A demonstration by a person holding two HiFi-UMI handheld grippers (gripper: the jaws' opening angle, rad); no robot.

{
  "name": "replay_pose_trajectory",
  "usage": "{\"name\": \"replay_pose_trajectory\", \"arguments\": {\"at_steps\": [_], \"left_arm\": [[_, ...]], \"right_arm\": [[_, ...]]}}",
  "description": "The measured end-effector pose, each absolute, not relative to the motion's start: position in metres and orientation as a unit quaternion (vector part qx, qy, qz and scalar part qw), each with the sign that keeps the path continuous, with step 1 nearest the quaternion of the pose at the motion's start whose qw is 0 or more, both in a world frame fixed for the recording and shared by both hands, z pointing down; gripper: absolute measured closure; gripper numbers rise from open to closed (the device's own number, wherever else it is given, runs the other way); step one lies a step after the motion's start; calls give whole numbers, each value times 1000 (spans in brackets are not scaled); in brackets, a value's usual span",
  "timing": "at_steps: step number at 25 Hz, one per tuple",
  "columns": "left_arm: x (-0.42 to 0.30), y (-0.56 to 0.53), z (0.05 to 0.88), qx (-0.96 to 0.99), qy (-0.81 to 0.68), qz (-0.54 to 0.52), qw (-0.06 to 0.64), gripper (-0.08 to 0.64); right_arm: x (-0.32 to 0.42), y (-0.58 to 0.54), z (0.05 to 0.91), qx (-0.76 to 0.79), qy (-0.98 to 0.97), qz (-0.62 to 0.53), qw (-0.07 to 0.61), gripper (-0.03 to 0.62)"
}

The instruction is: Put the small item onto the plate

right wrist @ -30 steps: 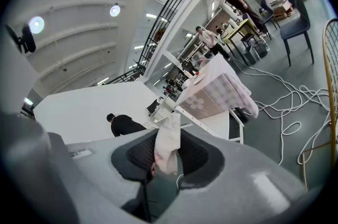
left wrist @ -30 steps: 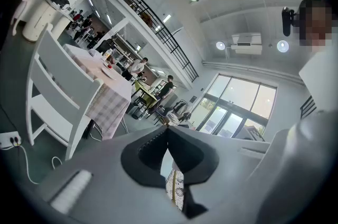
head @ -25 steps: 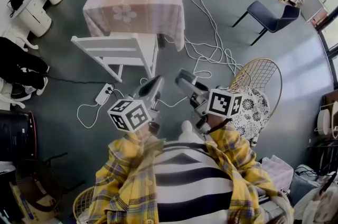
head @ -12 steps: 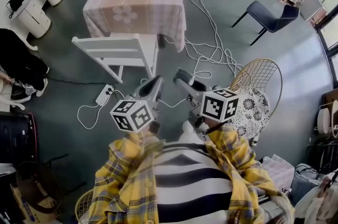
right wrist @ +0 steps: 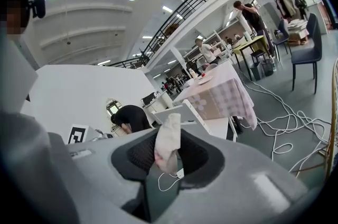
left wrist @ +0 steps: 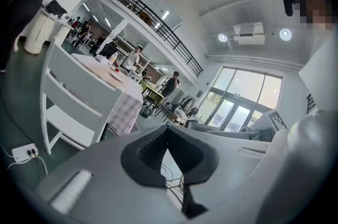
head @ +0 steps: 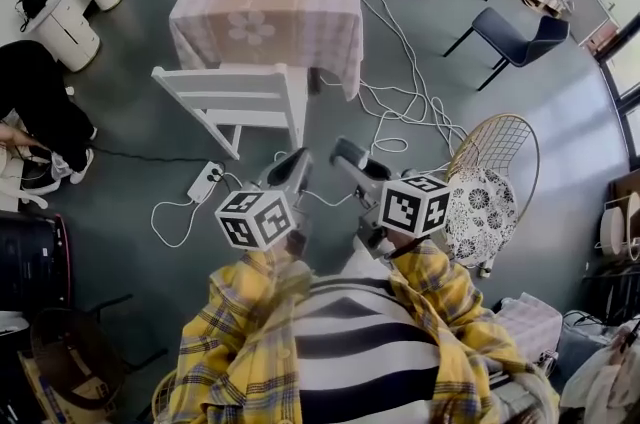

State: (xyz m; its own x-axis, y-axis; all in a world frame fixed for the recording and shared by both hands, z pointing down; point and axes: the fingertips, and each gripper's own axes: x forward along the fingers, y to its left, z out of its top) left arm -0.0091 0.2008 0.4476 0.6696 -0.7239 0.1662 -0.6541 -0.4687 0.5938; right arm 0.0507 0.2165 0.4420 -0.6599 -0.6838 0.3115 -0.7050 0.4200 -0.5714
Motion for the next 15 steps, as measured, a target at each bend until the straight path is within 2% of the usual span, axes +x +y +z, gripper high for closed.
{"name": "replay_pose_trajectory", "arguments": {"at_steps": [10,15], "left_arm": [[-37,195,464,838,-415,-64,347,572],[-24,174,455,841,-420,-71,333,566]], "right_arm": [[33,212,451,410,-838,361,20,488],[43,191,446,399,-845,356,20,488]]}}
